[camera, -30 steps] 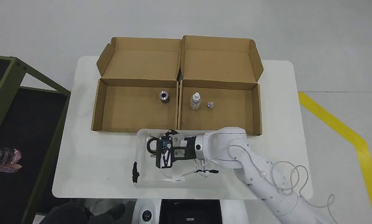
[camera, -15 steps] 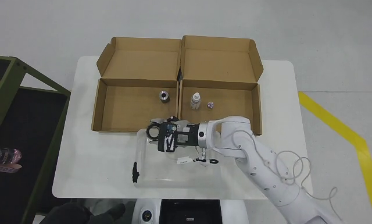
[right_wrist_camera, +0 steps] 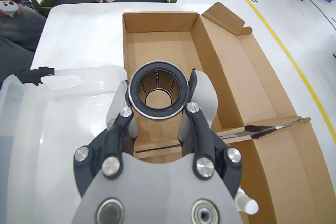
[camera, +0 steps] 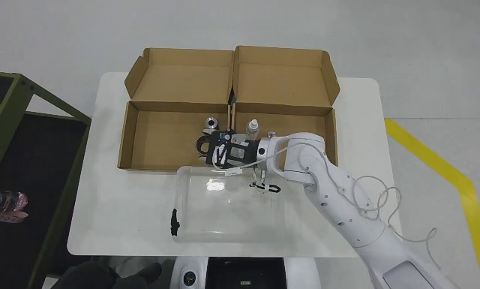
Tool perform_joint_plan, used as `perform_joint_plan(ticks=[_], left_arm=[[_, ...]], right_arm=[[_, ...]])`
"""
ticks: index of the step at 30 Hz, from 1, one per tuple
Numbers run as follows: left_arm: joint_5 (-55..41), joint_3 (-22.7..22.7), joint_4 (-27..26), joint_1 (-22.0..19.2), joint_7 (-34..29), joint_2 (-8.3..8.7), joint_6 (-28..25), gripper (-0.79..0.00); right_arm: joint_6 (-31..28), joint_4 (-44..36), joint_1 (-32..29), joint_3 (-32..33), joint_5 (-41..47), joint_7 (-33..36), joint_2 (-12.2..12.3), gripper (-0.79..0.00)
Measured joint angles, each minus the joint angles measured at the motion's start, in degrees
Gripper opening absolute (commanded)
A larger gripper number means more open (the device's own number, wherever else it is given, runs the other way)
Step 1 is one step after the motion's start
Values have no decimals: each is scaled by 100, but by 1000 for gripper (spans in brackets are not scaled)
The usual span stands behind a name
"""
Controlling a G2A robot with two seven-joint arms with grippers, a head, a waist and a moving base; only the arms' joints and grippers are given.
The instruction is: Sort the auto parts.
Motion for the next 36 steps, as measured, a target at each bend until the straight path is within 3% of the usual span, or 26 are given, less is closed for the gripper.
perform_joint_plan(ticks=[36], left_arm=[[0, 0, 0, 0, 0, 0, 0, 0]], right_arm=[[402, 1948, 1158, -982, 44, 300, -529, -785]])
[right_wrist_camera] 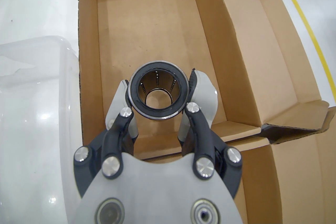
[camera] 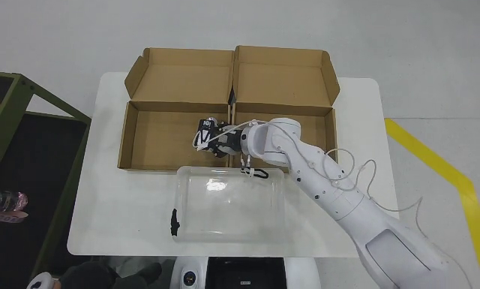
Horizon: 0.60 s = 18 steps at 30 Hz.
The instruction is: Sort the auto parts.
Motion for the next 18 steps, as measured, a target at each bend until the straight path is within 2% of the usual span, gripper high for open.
perform_joint_plan(ticks=[6, 8, 9, 11, 16, 18], left_arm=[[0, 0, 0, 0, 0, 0, 0, 0], [0, 0, 0, 0, 0, 0, 0, 0], [0, 0, 0, 0, 0, 0, 0, 0], [0, 0, 0, 0, 0, 0, 0, 0], [0, 0, 0, 0, 0, 0, 0, 0], [0, 0, 0, 0, 0, 0, 0, 0]], right_arm=[[26, 207, 51, -89, -38, 15, -67, -785], [36, 265, 63, -105, -32, 6, -86, -745], [43, 297, 70, -114, -29, 0, -98, -690], [49, 335, 75, -128, -32, -9, -114, -637], [58, 450, 75, -158, -70, -16, -151, -576], [54, 490, 78, -164, -83, -21, -164, -508]])
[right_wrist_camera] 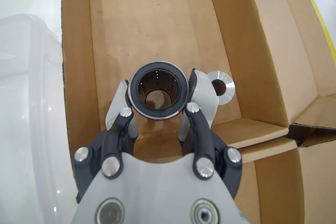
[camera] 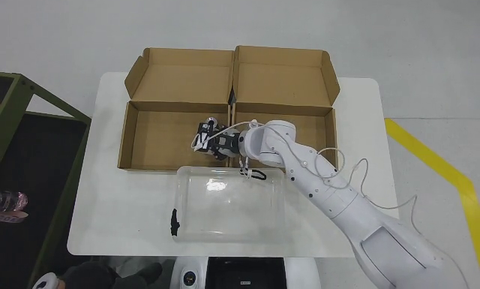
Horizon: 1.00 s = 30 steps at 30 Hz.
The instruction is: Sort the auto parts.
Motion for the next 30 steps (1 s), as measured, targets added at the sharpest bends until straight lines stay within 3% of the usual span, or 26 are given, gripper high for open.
perform_joint_plan(ticks=[4, 9, 20, 30], left_arm=[[0, 0, 0, 0, 0, 0, 0, 0], [0, 0, 0, 0, 0, 0, 0, 0], [0, 0, 0, 0, 0, 0, 0, 0], [0, 0, 0, 0, 0, 0, 0, 0]], right_arm=[[-5, 25, -3, 2, -30, 5, -17, -428], [-17, -29, -35, 65, -63, 40, -13, -403], [-83, -426, -114, 254, -139, 119, 26, -397], [-236, -1318, -339, 637, -141, 160, 145, -376]])
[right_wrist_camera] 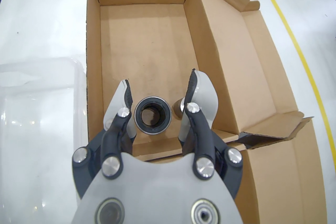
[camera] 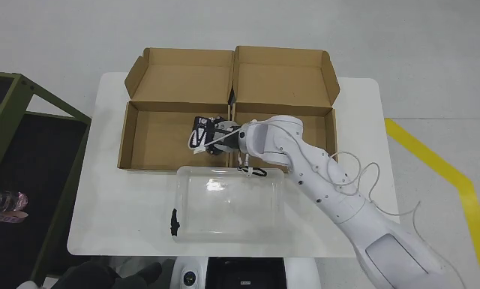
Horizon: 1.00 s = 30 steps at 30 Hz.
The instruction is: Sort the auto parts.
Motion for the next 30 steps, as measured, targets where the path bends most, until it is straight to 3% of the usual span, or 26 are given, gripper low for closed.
perform_joint_plan(ticks=[13, 21, 26, 30], left_arm=[[0, 0, 0, 0, 0, 0, 0, 0], [0, 0, 0, 0, 0, 0, 0, 0], [0, 0, 0, 0, 0, 0, 0, 0], [0, 0, 0, 0, 0, 0, 0, 0]], right_arm=[[-254, -1591, -1040, 964, -35, -2, 343, -326], [-583, -2779, -2043, 1713, -305, -405, 595, -252], [-648, -3100, -2608, 2239, -352, -690, 722, -219], [-676, -3244, -3119, 2749, -350, -1045, 824, -237]])
